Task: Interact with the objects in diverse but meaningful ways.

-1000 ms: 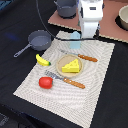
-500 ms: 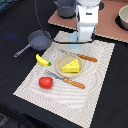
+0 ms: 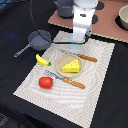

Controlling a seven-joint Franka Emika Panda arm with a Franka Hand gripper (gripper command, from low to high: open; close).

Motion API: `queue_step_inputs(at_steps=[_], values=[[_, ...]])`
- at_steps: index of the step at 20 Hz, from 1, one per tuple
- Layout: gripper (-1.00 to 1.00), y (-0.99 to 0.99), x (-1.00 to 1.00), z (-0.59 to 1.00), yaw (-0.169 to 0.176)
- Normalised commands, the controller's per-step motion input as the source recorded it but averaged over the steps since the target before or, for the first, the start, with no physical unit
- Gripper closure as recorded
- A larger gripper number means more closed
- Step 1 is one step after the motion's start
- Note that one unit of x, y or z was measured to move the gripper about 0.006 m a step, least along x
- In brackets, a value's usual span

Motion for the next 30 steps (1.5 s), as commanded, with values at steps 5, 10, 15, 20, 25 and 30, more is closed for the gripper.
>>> queue_step_inputs(at_steps=[5,10,15,20,25,30], values=[[-1.00,0.13,-0.32,-0.34,-0.005],[1.00,0.09,-0.04,-0.09,-0.007],[1.00,0.02,0.09,0.08,-0.011],[1.00,0.02,0.08,0.04,-0.001],[1.00,-0.03,-0.01,0.53,-0.012],[1.00,-0.23,-0.37,1.00,-0.059]])
